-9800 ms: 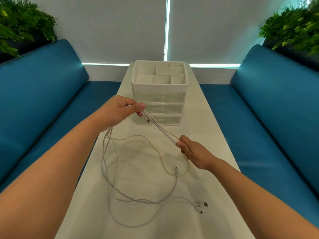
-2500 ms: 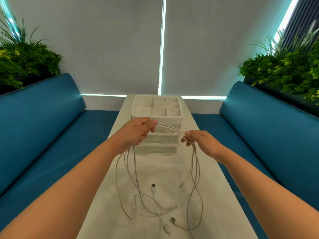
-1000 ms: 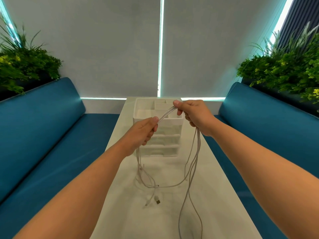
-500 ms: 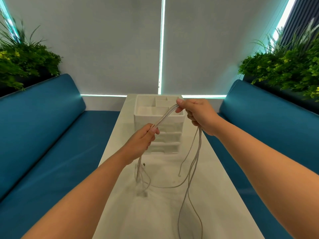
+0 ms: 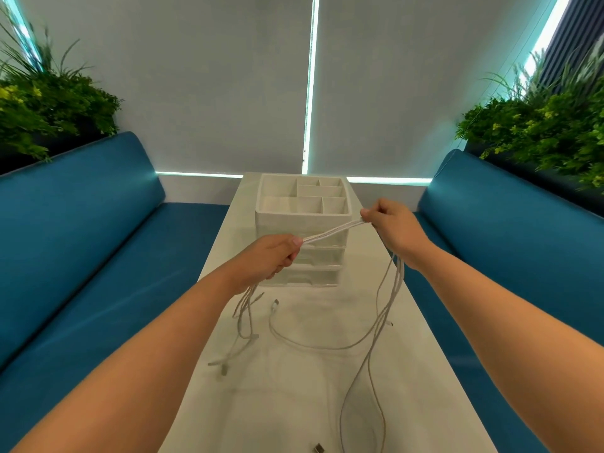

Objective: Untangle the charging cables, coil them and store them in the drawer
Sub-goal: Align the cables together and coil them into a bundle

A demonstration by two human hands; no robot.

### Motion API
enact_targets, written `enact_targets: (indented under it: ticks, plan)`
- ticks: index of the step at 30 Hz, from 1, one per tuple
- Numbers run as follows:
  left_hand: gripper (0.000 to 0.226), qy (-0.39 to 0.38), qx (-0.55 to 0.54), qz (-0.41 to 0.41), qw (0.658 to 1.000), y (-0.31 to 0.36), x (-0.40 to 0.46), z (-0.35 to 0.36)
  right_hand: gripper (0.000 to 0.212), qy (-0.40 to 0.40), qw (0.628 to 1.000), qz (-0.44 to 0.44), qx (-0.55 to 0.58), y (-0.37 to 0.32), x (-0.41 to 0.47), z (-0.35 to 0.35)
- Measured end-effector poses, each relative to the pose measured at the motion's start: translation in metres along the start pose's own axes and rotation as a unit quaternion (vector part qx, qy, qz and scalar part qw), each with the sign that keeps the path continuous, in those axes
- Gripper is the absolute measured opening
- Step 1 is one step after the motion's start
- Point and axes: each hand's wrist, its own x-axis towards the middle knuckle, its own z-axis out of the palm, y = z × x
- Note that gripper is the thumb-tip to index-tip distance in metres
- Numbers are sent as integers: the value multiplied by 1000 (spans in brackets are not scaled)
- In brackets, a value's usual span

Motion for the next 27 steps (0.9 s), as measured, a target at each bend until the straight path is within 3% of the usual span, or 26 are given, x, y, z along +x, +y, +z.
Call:
enact_targets:
  ticks: [3,7,9,12,19,22,27]
  plan:
    - [37,37,22,41,998,1,-1,1,14,-60,992,-30,-103,5,2,-3]
    - [36,40,34,77,996,9,1,4,27,-67,942,-104,-313,-15,3,7]
    - [37,39,40,85,995,16,4,8,31,-114,945,-156,-265,-38,-4,21]
    - [40,40,24,83,995,24,8,11,31,-223,941,-151,-203,-59,-10,41]
    - [33,30,-6,9,999,14,6,-1,55,-242,927,-135,-251,-66,1,46]
    - [39,27,40,4,999,0,-3,-14,53,-246,931,-121,-241,-47,7,24]
    - [28,-1,69,-19,997,-31,-7,-10,50,-196,943,-83,-254,0,9,12]
